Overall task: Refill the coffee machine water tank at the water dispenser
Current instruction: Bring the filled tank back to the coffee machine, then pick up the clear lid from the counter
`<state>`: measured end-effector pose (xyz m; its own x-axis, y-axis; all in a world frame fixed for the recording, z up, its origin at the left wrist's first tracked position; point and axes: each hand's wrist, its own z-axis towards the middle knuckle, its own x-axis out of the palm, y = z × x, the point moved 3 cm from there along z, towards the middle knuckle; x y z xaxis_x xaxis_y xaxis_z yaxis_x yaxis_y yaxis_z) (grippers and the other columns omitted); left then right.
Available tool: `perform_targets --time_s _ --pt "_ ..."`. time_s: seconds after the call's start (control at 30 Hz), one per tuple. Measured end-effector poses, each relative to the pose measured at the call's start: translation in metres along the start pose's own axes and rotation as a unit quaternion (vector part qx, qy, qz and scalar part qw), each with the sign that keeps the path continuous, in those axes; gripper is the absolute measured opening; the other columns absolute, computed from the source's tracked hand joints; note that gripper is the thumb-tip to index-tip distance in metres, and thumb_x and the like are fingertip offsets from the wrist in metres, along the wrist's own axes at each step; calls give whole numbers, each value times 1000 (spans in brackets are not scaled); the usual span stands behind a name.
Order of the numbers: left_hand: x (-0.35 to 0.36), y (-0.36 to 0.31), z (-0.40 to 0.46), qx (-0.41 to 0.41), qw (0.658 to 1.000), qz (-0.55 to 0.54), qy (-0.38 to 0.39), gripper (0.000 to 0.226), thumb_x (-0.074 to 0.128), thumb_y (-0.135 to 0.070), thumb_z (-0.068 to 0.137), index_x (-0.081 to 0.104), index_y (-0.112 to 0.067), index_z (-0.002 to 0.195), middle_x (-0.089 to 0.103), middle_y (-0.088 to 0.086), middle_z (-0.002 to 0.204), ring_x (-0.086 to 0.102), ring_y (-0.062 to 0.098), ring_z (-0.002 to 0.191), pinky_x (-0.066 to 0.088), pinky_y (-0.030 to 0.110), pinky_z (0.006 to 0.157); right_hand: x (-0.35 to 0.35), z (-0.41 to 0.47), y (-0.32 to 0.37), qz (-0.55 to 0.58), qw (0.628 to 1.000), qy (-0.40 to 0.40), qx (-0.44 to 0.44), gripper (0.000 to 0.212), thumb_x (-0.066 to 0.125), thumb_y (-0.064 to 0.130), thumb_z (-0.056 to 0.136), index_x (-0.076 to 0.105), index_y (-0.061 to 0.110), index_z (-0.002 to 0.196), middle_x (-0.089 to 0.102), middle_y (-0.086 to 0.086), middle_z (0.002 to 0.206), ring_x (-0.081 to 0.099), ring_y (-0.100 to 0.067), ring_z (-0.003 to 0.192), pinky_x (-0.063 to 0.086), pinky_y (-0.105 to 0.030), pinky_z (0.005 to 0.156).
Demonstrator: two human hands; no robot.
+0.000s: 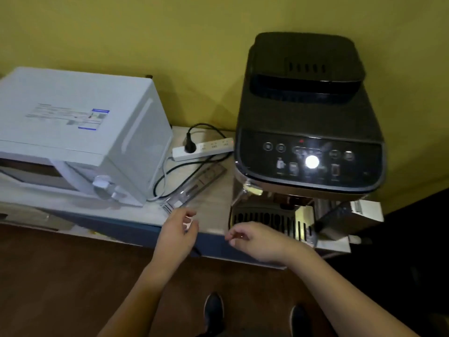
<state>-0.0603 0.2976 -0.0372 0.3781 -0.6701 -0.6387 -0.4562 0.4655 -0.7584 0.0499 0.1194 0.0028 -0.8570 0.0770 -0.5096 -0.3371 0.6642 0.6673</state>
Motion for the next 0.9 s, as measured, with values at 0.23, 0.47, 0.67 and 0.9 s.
perform_targets --time_s 0.23,0.47,0.67,0.9 --pt "-61 53 52 3 995 101 19 40 64 -14 90 57 -15 130 58 2 124 55 19 115 45 35 102 42 105 44 180 973 -97 106 27 48 22 100 59 19 125 60 -3 126 56 -19 117 44 -32 101" --pt "-28 77 90 -13 966 252 58 53 66 -34 88 50 -9 133 56 9 128 51 25 118 43 35 101 49 189 43 325 885 -218 251 38 52 37 97 50 18 131 59 -8 125 58 -27 111 49 -45 98" --pt "-38 93 79 -63 993 97 39 61 74 -37 82 51 -17 135 57 1 124 55 18 115 47 31 96 50 196 79 337 881 -270 195 30 50 28 99 55 16 126 66 -1 104 63 -21 98 53 -41 91" --pt "-99 5 65 2 991 -96 -90 64 80 -40 78 48 -28 132 61 -8 118 61 8 104 55 37 92 -18 89 183 222 874 -428 -64 27 56 24 97 55 26 125 62 18 95 60 1 89 49 -18 76"
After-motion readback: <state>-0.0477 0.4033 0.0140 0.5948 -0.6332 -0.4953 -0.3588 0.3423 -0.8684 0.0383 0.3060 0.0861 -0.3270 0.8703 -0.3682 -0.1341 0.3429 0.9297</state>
